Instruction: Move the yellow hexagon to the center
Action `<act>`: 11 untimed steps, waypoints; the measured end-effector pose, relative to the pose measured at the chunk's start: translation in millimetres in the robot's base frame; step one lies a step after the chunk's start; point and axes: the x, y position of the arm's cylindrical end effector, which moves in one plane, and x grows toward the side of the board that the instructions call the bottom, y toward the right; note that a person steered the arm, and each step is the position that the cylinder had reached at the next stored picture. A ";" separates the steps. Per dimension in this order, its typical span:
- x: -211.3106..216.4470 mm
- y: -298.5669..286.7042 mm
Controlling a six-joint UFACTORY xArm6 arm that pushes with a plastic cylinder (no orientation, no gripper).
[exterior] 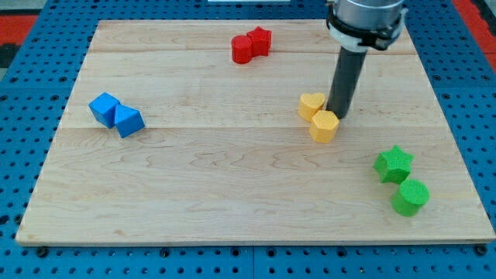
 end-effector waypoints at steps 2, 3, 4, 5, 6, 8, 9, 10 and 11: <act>19.3 13.1; 37.0 25.7; 34.6 -50.1; 34.1 -87.5; 38.4 -62.3; 59.5 -84.3; 13.7 -91.9; -6.3 -108.0; 43.4 -103.3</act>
